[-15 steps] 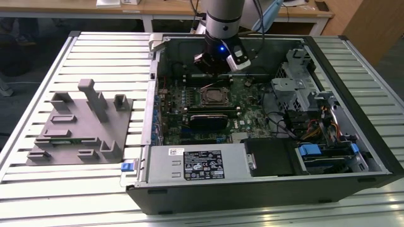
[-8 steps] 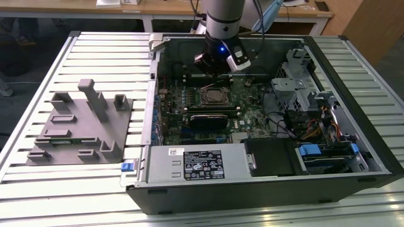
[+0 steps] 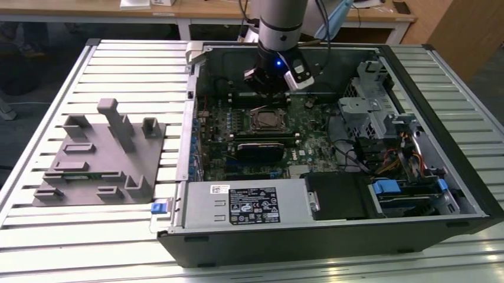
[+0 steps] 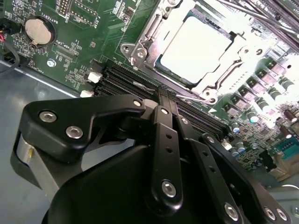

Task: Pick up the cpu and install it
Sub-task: 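Install the first cpu locking lever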

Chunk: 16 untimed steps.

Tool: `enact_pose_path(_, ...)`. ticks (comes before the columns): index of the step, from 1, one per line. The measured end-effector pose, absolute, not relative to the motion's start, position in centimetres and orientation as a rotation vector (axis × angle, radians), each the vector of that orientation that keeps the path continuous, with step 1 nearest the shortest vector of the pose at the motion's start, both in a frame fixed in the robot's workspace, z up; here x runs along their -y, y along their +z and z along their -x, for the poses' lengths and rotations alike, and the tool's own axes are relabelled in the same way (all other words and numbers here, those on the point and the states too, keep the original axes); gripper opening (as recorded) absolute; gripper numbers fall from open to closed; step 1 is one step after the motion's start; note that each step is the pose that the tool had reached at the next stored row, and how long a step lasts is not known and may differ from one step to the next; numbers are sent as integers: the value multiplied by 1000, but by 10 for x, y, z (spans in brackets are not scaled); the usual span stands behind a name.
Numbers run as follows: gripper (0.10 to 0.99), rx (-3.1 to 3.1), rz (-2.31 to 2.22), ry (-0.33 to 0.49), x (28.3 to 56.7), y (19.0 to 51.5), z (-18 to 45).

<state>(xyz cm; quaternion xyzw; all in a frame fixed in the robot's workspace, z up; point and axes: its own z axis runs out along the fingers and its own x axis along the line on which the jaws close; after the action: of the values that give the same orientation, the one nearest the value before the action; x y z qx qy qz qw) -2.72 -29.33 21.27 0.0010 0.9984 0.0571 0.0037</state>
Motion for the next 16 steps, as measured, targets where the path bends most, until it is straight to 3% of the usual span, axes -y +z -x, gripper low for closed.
enact_pose_path(16,106,-3130,-3,179,293,205,20)
